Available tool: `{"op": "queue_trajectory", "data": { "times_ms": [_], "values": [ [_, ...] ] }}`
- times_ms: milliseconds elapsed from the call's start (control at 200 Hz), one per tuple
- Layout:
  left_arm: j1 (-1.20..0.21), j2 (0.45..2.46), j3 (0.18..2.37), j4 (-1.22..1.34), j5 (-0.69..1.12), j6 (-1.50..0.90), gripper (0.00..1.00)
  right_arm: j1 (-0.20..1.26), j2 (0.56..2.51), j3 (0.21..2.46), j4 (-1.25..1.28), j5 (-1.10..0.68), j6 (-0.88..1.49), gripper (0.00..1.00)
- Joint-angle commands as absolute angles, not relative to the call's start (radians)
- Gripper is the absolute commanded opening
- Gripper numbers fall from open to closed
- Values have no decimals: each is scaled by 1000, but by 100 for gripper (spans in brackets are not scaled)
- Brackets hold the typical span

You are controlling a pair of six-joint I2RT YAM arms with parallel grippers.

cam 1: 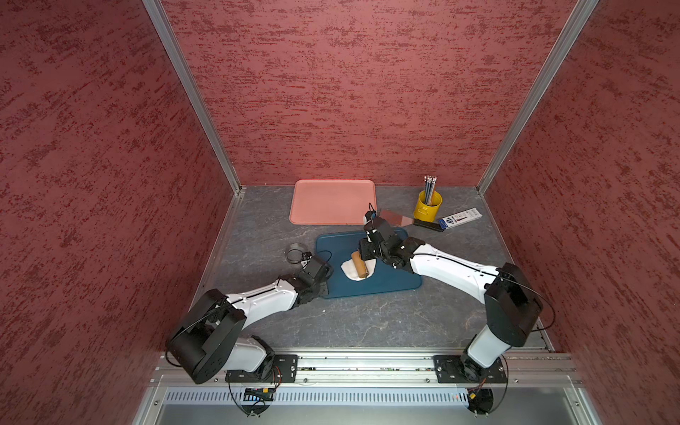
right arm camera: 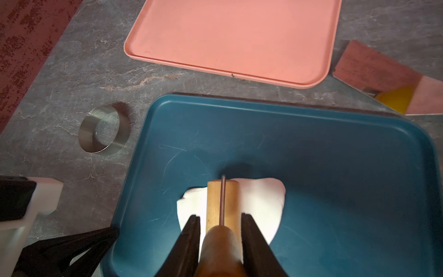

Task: Roll out the dumpling wrappers from the dough
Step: Flatten out the dough on the work surface.

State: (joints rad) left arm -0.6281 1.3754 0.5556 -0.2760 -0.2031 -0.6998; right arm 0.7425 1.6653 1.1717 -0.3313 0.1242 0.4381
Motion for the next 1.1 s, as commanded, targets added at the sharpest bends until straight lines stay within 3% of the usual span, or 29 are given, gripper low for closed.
{"op": "queue_trajectory", "data": {
  "times_ms": [0,90,391,646,731,902,1092],
  "values": [
    [-609,1410,536,-275,-279,-702,0,644,1687,1051,-699,63,427,0],
    [-605,1408,532,-275,-279,-700,0,614,1652,1065,-766,135,361,0],
    [-607,1408,526,-246,-265,-719,0,812,1770,1069,-504,-183,586,0],
    [-604,1405,520,-254,-251,-701,0,673,1657,1051,-731,260,451,0],
    [-606,1402,521,-238,-237,-697,0,711,1656,1056,-713,249,455,0],
    [-606,1419,541,-249,-244,-713,0,876,1748,1064,-510,37,592,0],
    [-605,1413,541,-258,-241,-697,0,702,1685,993,-616,212,543,0]
  ]
}}
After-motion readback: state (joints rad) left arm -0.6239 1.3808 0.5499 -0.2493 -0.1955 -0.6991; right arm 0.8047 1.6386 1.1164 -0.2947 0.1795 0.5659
